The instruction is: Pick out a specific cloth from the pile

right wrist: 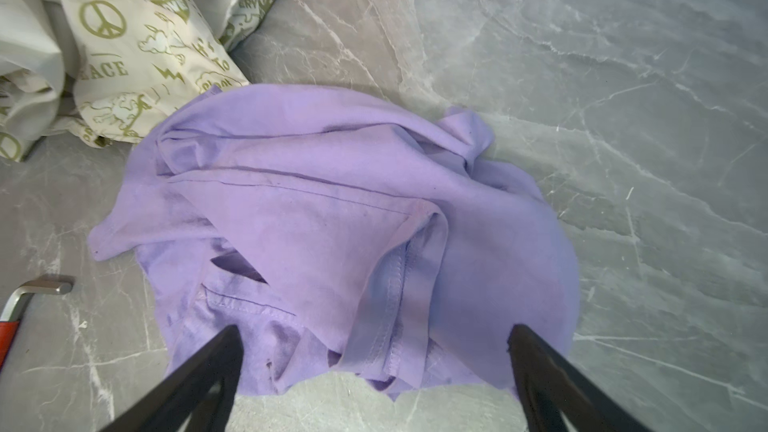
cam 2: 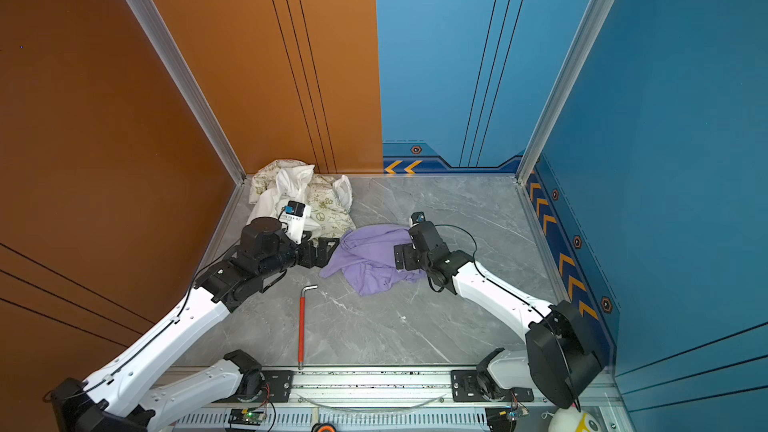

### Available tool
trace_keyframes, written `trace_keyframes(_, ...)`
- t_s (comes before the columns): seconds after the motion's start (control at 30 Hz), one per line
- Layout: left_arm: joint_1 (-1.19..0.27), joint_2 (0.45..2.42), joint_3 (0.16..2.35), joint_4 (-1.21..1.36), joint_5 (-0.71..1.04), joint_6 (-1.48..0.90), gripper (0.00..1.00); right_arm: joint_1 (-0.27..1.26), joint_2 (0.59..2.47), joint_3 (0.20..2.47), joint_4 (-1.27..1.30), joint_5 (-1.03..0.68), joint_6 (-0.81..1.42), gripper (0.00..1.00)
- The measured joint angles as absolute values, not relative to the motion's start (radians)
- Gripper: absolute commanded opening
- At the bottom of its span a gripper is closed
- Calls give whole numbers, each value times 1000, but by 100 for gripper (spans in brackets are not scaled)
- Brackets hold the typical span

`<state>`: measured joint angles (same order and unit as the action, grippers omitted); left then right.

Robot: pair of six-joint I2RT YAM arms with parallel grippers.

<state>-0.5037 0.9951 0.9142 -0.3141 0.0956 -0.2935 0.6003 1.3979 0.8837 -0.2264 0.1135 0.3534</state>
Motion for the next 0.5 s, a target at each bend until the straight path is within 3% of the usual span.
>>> trace_keyframes(0.13, -502, 995, 912, -303, 108, -302, 98, 592, 1518, 923, -242, 117, 392, 99)
trace_keyframes(0.2, -502, 991, 907, -302, 110, -305, 98, 587, 1569, 939, -250, 117, 408, 91)
trace_keyframes(0.3, -501, 978, 891, -297, 110, -308, 98, 579, 1639, 953, -255, 115, 429, 70)
trace_keyframes(0.4, -495, 966, 876, -294, 113, -312, 98, 570, 1692, 959, -255, 103, 442, 62)
trace_keyframes(0.5, -487, 959, 864, -286, 114, -316, 98, 561, 1711, 959, -255, 97, 451, 32)
